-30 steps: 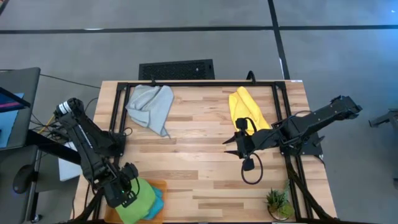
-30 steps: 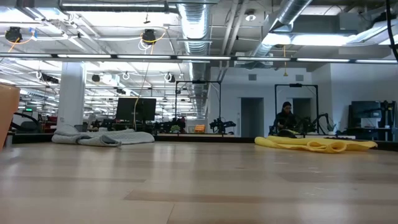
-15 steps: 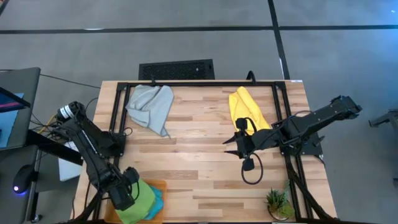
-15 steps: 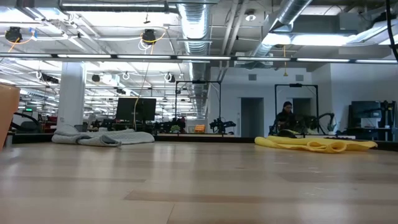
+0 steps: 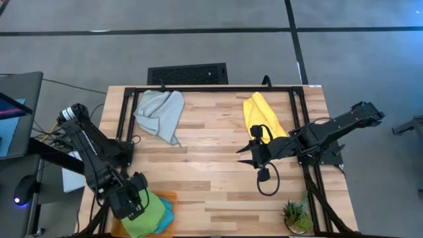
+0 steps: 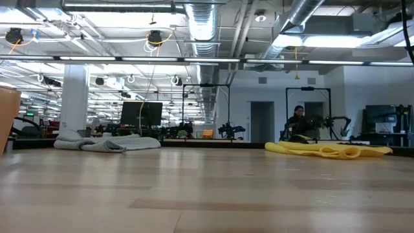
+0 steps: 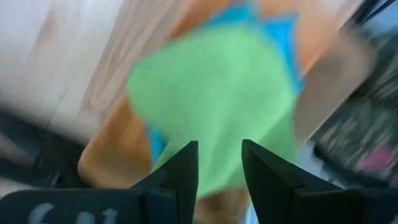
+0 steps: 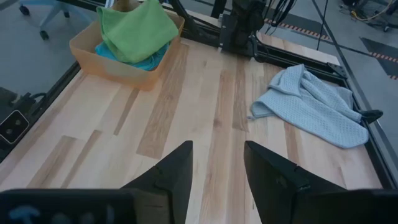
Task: Fold microfiber towels
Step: Put the green microfiber towel into the orange bin, then fold the gray microfiber towel
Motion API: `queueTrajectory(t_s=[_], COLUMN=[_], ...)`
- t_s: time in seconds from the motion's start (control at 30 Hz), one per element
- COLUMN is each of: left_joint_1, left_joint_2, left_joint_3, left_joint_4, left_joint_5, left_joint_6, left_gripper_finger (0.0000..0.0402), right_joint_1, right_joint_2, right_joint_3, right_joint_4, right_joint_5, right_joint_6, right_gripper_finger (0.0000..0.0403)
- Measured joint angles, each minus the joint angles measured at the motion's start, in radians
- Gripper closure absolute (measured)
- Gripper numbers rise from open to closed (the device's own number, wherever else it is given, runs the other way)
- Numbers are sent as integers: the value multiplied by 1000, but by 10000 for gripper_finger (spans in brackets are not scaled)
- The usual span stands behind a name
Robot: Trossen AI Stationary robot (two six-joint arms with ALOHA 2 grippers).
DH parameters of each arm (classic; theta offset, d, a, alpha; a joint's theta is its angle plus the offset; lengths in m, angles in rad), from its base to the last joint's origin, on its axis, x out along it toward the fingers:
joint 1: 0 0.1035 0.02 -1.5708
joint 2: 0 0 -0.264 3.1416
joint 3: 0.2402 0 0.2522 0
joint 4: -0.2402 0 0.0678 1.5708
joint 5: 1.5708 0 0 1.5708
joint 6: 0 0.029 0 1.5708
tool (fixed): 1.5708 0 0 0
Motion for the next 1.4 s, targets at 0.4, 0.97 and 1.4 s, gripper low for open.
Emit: queueTrajectory(t_s=[0.4,0.97,1.4], left_joint_1=[-29,-40,-35], left_joint_2=[1,1,-63], left_joint_3=[-210,-380,-125], left_joint_4=[441,449,219], left_joint_5=[-75,7,-154], left_joint_6=[-6,-19,50], left_gripper_finger=[287,287,287], right_joint_1=[0,0,-1], right_joint_2=[0,0,0], right_joint_3=[0,0,0], right_joint_4=[-1,-4,-4], right_joint_5=[0,0,3], right_joint_6=[4,0,-2], right_gripper_finger=[235,235,235])
